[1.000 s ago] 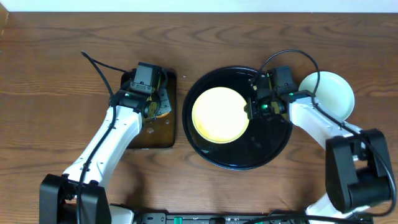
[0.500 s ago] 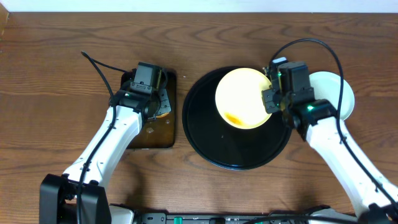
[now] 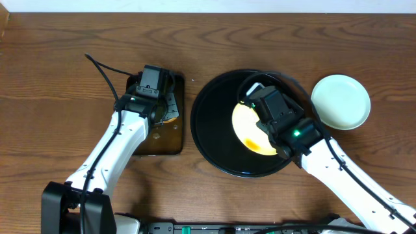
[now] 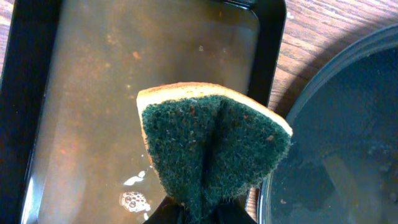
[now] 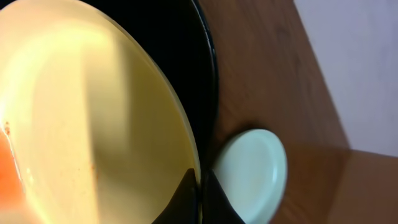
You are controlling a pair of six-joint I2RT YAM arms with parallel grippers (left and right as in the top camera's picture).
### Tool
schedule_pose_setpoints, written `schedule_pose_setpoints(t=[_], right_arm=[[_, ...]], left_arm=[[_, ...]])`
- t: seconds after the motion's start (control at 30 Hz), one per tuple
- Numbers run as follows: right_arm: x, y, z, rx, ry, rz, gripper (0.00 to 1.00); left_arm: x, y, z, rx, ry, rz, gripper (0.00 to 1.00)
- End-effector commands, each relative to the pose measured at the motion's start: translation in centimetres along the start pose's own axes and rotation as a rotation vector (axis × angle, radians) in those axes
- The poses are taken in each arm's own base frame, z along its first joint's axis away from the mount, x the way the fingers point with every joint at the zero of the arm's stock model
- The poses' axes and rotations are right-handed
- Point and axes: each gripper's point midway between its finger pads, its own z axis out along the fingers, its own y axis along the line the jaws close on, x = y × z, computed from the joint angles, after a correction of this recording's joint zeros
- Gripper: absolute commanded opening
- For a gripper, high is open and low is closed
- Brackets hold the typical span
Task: Clean dirty plates on tray and stack at the side
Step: 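Lift the yellow plate and stack it on the right plates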
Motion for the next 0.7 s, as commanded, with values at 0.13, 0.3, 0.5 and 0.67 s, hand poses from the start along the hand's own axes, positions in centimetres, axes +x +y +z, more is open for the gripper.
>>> schedule_pose_setpoints(t=[0.13, 0.3, 0.5, 0.67], right_arm=[[-1.2, -1.8, -0.7, 0.113, -0.03, -0.103, 0.01], [-2.1, -2.6, -1.8, 0.222, -0.039, -0.071, 0.01], [-3.4, -4.7, -4.3, 0.436, -0.052, -0.029, 0.01], [-3.6, -5.3, -4.6, 0.471, -0.057, -0.011, 0.01]], left_arm=[[-0.1, 0.2, 0.0, -0.008, -0.005, 0.01, 0.12], [-0.2, 0.2, 0.0, -0.008, -0.005, 0.01, 0.12], [-0.2, 0.2, 0.0, -0.008, -0.005, 0.01, 0.12], [-0.2, 0.2, 0.0, -0.008, -0.005, 0.01, 0.12]])
